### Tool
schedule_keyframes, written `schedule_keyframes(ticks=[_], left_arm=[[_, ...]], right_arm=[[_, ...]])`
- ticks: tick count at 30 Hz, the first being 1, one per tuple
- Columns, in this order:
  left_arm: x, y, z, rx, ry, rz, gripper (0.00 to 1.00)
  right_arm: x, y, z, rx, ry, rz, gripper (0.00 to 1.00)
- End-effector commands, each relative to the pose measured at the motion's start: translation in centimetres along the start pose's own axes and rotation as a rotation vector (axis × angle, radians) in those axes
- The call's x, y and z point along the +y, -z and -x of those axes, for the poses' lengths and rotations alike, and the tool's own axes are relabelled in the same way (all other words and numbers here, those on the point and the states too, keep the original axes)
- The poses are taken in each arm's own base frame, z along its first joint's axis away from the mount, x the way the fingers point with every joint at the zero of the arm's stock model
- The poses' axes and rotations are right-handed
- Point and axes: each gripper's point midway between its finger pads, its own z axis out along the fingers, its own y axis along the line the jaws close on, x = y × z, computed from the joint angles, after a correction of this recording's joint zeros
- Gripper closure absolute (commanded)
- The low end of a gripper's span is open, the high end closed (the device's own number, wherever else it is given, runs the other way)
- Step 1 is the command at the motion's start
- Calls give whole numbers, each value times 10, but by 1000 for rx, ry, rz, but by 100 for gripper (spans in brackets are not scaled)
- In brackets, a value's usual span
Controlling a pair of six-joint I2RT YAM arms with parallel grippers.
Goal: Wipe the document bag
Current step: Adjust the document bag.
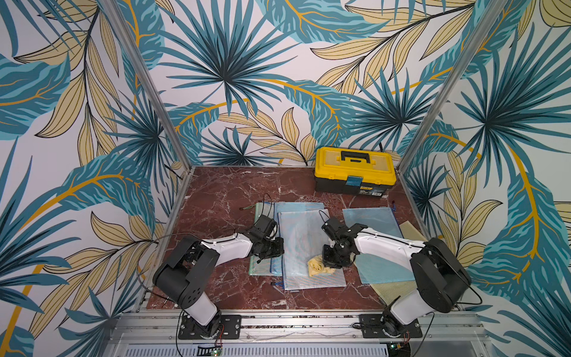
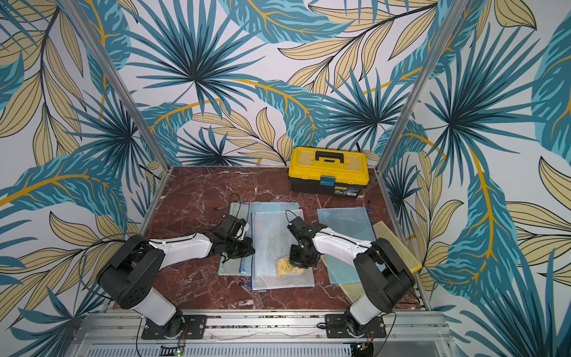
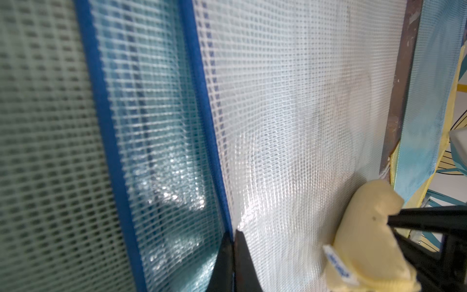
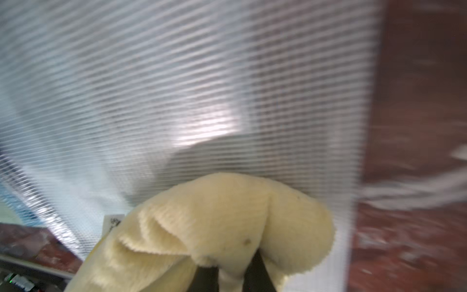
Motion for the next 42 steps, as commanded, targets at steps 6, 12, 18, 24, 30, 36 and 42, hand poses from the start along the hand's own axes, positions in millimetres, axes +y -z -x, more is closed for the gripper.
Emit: schedule_keyframes(ticks=[6, 12, 18, 24, 30, 36, 42], left_arm=[[-13, 79, 35, -195, 33, -104, 100], [8, 167, 17, -267, -14, 132, 100], [6, 232, 6, -429, -31, 156, 100], [19, 266, 1, -386, -49, 335, 100], [4, 279, 17, -402, -38, 341, 100], [-21, 273, 27, -357, -44, 265, 100], [-40, 261, 41, -345, -87, 302, 100]], right_arm=[[-50, 62, 1, -92, -18, -111, 100], [-30, 61, 10, -94, -22, -28, 100], [-7, 60, 24, -95, -11, 35, 100], [65, 85, 57, -163, 106, 119, 100], [178, 61, 65, -146, 258, 159, 100], [299, 21, 28, -64, 427, 227, 100], [348, 34, 5, -26, 461, 432, 100]])
